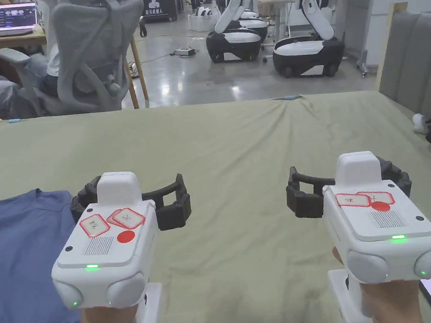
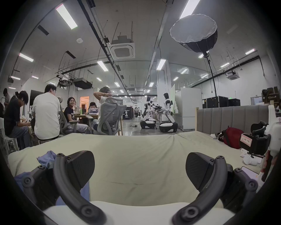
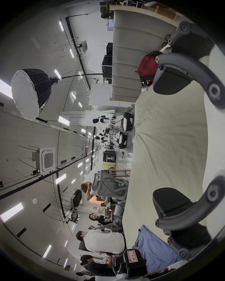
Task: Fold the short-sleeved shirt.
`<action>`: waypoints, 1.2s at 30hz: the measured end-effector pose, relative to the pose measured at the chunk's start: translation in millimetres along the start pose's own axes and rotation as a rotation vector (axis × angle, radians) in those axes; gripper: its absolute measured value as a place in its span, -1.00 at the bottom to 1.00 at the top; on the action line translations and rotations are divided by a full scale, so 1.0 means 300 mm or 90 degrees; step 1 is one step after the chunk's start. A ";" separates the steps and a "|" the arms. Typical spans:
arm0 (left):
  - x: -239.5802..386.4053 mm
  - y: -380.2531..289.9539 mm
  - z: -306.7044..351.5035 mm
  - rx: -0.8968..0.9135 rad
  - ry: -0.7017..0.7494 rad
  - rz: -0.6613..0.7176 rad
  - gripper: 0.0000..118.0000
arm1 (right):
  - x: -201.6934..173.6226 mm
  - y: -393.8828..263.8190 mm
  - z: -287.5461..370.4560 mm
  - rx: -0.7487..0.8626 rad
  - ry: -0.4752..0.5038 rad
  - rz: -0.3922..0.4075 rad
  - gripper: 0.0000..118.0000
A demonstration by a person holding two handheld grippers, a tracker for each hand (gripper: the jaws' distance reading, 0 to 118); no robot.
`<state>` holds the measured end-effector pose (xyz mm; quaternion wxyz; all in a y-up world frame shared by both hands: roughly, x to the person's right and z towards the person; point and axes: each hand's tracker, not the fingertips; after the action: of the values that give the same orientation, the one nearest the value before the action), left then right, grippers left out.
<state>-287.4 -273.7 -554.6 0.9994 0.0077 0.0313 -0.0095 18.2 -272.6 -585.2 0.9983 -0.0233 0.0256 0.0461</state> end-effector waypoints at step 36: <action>0.005 -0.011 0.004 -0.017 0.009 -0.024 1.00 | -0.006 -0.011 0.005 -0.007 0.007 0.002 1.00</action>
<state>-286.0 -276.9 -553.6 0.9989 -0.0061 0.0386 -0.0275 16.8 -275.9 -583.5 0.9980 -0.0293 0.0309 0.0477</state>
